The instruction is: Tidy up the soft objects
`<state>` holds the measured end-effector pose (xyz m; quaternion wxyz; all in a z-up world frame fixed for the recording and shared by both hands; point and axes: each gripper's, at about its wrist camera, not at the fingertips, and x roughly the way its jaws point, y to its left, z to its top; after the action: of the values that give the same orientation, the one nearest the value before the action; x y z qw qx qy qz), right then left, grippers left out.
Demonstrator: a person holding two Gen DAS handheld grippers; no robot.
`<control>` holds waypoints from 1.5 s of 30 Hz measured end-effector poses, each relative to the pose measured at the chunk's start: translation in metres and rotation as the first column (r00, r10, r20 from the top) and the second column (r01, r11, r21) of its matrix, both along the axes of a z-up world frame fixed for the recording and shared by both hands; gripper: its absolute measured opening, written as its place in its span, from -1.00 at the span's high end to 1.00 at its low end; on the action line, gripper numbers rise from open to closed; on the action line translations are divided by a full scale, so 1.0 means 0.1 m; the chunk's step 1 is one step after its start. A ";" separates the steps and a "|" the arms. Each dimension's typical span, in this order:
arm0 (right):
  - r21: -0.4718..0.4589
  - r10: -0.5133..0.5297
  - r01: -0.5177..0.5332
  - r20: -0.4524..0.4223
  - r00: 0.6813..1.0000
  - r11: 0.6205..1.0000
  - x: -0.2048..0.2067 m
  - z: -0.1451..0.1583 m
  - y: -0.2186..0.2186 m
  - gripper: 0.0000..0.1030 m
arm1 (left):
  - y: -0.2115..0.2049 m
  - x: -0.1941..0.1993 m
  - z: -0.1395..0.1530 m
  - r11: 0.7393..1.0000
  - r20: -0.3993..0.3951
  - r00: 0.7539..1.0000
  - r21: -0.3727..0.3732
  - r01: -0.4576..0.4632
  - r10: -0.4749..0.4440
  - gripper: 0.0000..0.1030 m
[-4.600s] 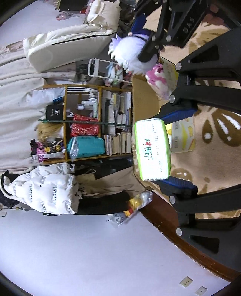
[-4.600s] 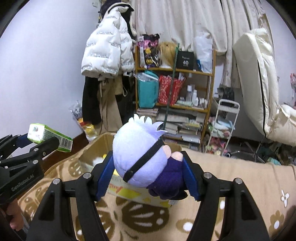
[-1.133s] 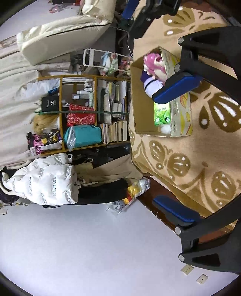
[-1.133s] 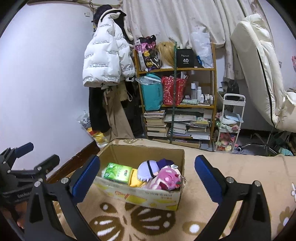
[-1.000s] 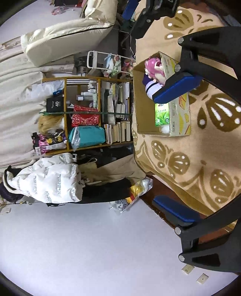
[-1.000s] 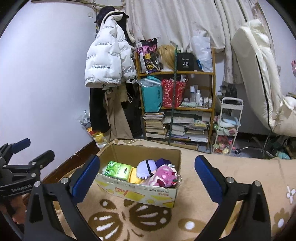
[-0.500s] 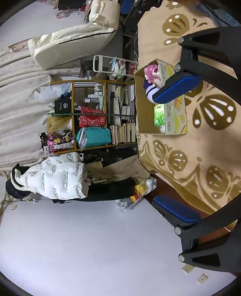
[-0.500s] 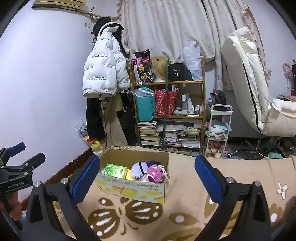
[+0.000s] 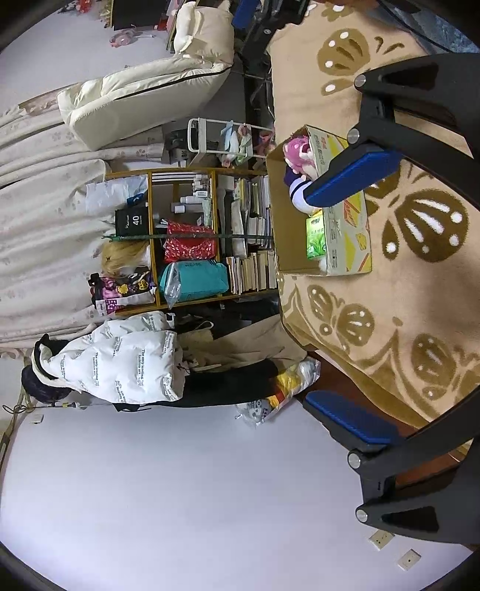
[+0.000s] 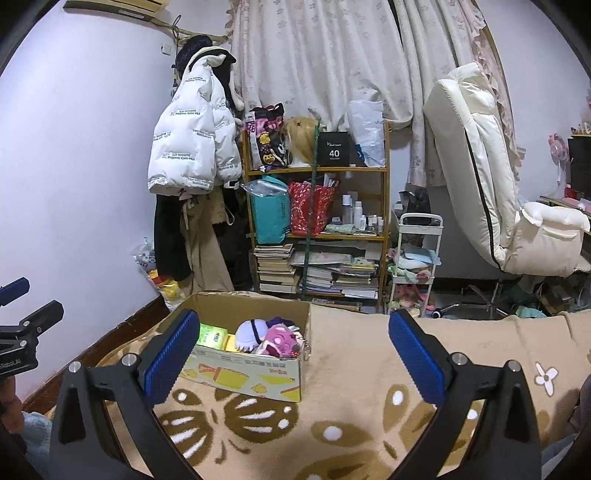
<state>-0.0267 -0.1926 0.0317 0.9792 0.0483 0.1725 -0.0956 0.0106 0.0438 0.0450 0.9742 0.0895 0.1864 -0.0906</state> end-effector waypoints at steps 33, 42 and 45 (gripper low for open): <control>0.150 -0.040 0.041 -0.006 0.999 0.988 0.03 -0.07 -0.30 -1.00 | -0.03 0.08 -0.14 0.999 -0.016 1.000 0.030 -0.018 0.018 -0.91; 0.147 -0.039 0.040 -0.008 0.999 0.988 0.03 -0.07 -0.29 -1.00 | -0.05 0.05 -0.12 0.999 -0.005 1.000 0.040 -0.014 0.014 -0.91; 0.145 -0.037 0.038 -0.009 0.999 0.989 0.04 -0.08 -0.28 -1.00 | -0.04 0.04 -0.12 0.999 -0.005 1.000 0.041 -0.014 0.014 -0.91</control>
<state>-0.0224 -0.2209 0.0236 0.9705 0.1224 0.1810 -0.1014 0.0147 0.0396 0.0331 0.9723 0.1077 0.1913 -0.0801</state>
